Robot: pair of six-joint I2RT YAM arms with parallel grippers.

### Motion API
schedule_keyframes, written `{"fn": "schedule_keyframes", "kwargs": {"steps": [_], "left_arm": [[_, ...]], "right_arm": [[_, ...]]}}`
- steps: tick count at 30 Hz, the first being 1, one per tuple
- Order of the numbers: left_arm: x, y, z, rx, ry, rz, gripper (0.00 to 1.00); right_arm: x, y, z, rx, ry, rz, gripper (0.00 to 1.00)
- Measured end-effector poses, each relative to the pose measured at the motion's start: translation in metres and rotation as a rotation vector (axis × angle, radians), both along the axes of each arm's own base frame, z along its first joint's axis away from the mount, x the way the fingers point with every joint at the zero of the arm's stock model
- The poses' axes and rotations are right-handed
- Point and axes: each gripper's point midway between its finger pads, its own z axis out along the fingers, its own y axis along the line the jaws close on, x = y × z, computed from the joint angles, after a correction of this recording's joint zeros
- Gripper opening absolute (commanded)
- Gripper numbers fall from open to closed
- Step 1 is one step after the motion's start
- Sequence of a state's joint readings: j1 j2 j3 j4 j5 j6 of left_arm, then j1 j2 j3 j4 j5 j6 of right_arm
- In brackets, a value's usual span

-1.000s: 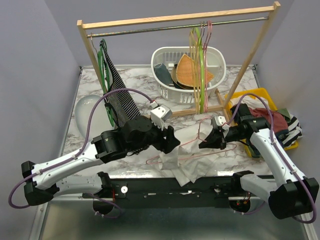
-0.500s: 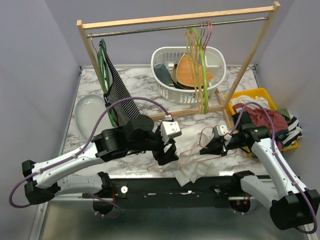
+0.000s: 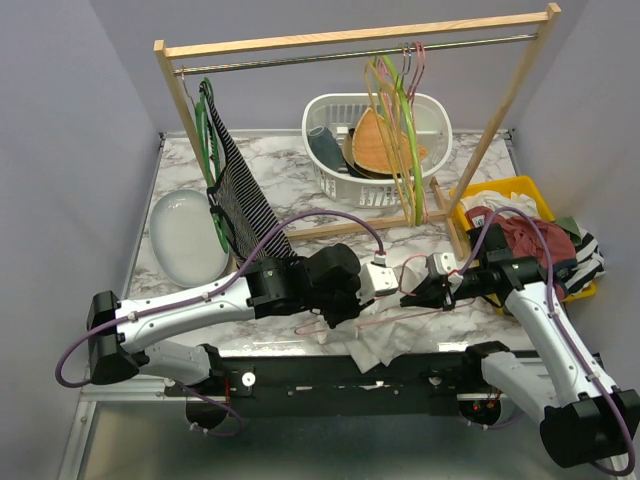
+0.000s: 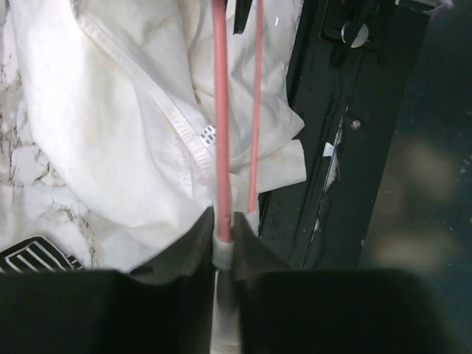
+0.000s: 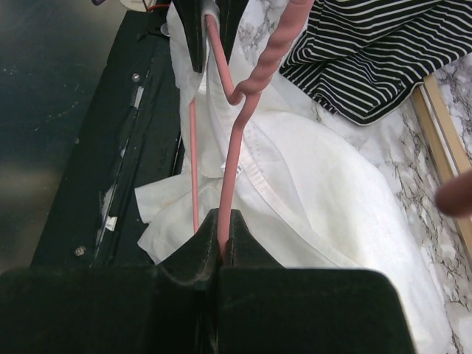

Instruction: Place the tank top on the hanger

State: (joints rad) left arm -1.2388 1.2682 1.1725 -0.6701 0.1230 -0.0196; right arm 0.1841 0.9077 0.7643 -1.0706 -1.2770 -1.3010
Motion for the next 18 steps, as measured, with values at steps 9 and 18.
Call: {"fn": "schedule_keyframes", "kwargs": {"steps": [9,18], "left_arm": [[0.002,0.009,-0.012,-0.031,-0.002,0.064,0.00],[-0.009,0.049,-0.044,-0.046,0.044,0.158,0.00]], "right_arm": [[0.001,-0.001,-0.004,-0.015,0.047,-0.039,0.54],[0.049,-0.037,0.008,-0.045,0.141,-0.427,0.76]]}}
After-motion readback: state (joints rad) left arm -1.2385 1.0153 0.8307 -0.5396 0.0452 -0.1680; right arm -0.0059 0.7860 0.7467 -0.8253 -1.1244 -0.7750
